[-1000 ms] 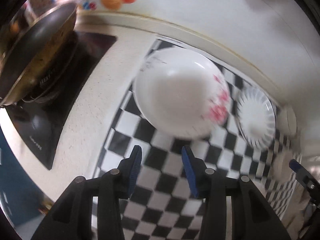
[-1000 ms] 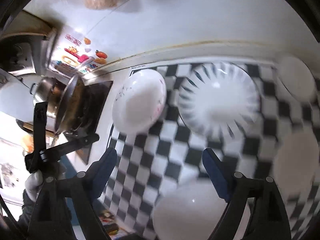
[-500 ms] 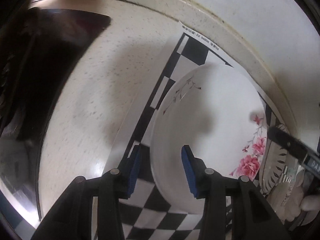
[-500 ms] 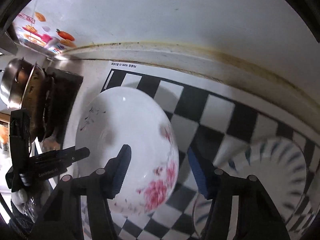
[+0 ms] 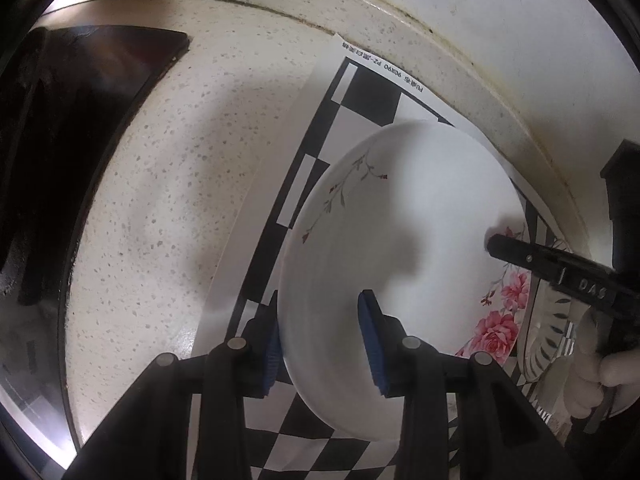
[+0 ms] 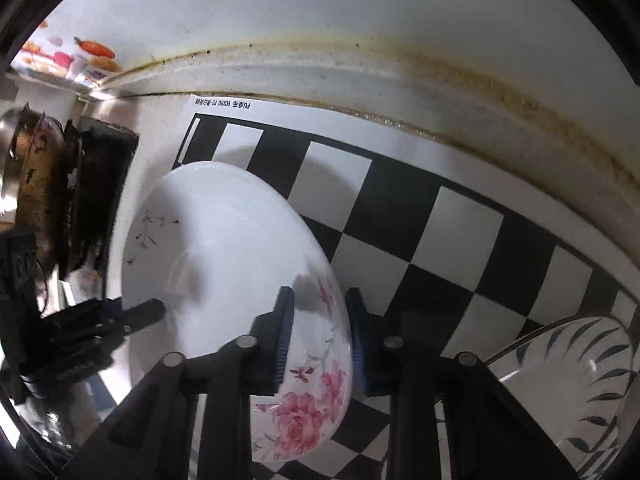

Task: Organize plates and bowls
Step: 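Lower the plain white plate onto the pink-flowered plate, stacking them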

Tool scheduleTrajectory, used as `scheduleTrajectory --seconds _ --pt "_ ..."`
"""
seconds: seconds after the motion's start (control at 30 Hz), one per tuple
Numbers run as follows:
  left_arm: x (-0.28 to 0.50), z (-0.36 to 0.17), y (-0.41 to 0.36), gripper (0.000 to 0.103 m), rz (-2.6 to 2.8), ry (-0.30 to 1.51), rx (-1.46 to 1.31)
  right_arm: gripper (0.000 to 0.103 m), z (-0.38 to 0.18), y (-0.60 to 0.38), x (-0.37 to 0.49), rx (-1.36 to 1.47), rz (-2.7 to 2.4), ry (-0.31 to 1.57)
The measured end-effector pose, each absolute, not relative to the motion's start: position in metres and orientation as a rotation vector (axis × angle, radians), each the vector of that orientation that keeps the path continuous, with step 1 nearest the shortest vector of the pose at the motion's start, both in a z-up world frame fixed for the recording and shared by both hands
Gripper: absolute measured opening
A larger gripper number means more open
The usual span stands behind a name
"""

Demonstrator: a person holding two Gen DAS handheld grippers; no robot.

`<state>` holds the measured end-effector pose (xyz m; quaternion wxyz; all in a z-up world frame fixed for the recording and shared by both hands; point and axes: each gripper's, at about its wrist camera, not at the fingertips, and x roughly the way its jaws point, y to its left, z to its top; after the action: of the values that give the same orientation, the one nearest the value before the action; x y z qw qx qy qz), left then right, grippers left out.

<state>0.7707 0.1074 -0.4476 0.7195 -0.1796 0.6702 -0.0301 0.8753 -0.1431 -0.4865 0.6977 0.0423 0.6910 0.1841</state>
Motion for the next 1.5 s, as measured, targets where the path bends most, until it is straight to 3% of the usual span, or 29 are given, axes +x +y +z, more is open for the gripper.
scheduleTrajectory --seconds 0.37,0.77,1.2,1.5 --pt "0.77 -0.433 0.117 0.033 -0.08 1.469 -0.396 0.022 -0.477 -0.149 0.854 0.128 0.409 1.52" --pt "0.741 -0.387 0.103 0.033 -0.139 1.431 -0.327 0.021 -0.428 -0.176 0.801 0.184 0.394 1.451" --pt "0.686 -0.342 0.024 0.033 -0.301 1.43 -0.168 0.021 -0.381 -0.257 0.677 0.316 0.267 1.375" --pt "0.647 -0.347 -0.056 0.033 -0.441 1.473 -0.049 0.021 -0.379 -0.33 0.583 0.45 0.123 1.34"
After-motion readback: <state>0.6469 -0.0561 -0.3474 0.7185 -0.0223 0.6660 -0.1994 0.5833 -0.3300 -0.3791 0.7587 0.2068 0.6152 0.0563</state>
